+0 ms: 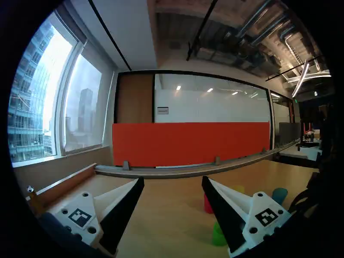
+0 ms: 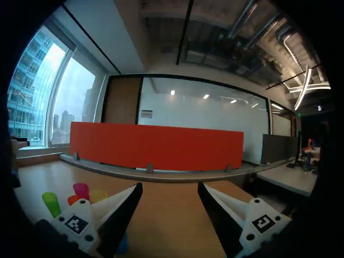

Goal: Pour water

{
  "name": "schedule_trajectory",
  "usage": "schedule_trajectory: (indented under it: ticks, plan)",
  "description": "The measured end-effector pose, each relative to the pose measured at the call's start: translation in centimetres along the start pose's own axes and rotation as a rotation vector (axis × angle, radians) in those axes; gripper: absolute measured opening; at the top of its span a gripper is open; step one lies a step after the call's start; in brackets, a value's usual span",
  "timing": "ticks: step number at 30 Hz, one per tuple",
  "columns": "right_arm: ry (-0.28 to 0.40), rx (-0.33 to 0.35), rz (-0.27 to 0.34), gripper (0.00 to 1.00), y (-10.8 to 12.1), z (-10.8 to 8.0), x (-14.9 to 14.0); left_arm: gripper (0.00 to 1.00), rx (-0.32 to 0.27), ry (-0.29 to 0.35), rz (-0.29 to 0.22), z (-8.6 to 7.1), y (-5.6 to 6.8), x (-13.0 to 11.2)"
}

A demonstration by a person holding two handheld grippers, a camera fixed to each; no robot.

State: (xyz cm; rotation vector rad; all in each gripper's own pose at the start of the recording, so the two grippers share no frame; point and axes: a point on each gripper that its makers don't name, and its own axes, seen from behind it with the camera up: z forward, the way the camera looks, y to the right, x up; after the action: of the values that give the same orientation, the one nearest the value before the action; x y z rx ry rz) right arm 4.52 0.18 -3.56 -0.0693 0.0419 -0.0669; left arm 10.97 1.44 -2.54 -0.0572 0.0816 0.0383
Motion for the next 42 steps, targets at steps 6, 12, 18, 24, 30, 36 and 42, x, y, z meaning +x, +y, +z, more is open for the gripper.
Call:
schedule_trajectory:
  ticks: [6, 12, 18, 24, 30, 36, 42]
  plan:
    - [-0.013, 0.016, 0.0, 0.99, -0.7, 0.2, -0.7, 1.0, 0.037, -0.003, 0.006, 0.4, -0.8, -0.6]
    - [-0.012, 0.023, -0.002, 0.99, -1.4, 0.2, -1.1, 1.0, 0.05, -0.004, 0.018, 0.9, -0.7, -1.9]
    - [-0.014, 0.035, 0.012, 0.99, -2.0, 0.2, -1.0, 1.0, 0.06, -0.01, 0.027, 1.3, -0.7, -3.9]
    - [-0.016, 0.037, 0.022, 0.99, -2.3, 0.3, -1.1, 1.0, 0.07, -0.027, 0.015, 1.6, -1.2, -6.2]
    - [-0.02, 0.027, 0.021, 0.99, -2.4, 0.5, -1.2, 1.0, 0.097, -0.028, 0.006, 1.3, -2.3, -7.7]
    - [-0.026, 0.034, 0.027, 0.99, -2.7, 0.4, -1.3, 1.0, 0.108, -0.03, -0.003, 0.9, -2.6, -8.8]
    - [-0.025, 0.032, 0.034, 0.99, -2.7, 0.2, -1.5, 1.0, 0.114, -0.032, -0.01, 0.7, -2.8, -9.7]
